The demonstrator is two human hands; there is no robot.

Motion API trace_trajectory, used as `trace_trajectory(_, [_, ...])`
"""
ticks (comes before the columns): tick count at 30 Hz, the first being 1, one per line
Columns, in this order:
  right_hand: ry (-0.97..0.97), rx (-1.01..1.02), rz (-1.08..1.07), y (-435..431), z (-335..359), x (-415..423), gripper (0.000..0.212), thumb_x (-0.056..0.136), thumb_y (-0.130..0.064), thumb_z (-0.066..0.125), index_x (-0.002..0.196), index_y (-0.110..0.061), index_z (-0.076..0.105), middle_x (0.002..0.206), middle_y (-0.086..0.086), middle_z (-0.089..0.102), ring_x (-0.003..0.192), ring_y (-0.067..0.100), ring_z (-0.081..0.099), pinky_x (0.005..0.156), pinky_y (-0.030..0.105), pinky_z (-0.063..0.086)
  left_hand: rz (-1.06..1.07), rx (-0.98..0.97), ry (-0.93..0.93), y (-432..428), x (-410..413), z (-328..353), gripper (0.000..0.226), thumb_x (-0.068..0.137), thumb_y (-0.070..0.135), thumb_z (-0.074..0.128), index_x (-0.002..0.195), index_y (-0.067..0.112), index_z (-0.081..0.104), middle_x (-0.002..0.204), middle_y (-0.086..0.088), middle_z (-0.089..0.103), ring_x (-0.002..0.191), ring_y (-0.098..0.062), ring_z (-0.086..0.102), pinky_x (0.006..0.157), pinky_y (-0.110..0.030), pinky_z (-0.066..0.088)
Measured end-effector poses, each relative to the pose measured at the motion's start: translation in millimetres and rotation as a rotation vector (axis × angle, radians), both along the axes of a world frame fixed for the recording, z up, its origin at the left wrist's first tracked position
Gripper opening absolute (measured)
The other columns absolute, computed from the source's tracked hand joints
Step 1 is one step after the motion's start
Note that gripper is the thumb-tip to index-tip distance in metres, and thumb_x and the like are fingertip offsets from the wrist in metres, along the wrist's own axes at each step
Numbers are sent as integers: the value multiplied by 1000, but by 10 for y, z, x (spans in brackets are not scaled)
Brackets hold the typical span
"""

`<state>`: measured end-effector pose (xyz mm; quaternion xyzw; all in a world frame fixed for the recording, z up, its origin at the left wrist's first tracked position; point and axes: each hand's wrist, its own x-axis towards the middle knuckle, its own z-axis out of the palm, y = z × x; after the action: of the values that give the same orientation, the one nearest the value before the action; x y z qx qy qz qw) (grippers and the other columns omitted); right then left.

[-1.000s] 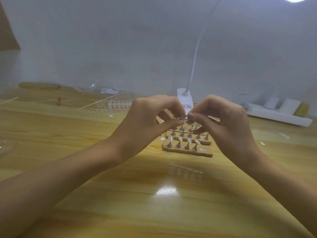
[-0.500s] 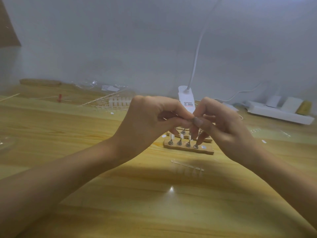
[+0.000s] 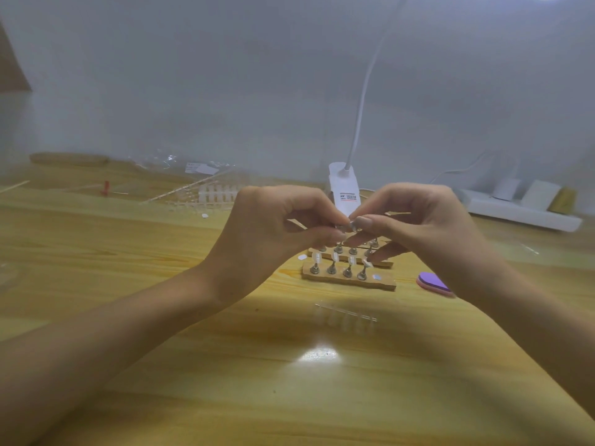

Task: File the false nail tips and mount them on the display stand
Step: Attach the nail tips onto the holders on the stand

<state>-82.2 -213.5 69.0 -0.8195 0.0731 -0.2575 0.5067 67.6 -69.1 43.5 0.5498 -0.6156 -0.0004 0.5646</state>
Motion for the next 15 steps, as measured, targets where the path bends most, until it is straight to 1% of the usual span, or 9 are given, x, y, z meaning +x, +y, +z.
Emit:
trace_trajectory(5, [19,59,-15,27,-3,0,16,76,-21,73,86,-8,75,81,7,77,77,18,76,57,21,57,9,4,16,2,-3,-1,13,75,9,82,87,8,77,80,5,75,73,-11,73,66,-31,61])
trace_trajectory(10, [48,105,-29,49,-16,4,20,79,-19,72,91,-4,75,81,6,78,77,17,76,57,19,56,15,-8,7,2,-17,-16,13,75,10,82,86,8,77,80,3,76,74,-11,73,66,-31,61])
trace_trajectory(15, [56,124,-29,60,-3,-10,19,80,-19,71,91,-4,75,82,6,78,78,16,76,59,19,57,15,-2,12,2,-16,-10,12,74,11,82,85,10,76,80,6,76,74,-10,73,65,-32,61])
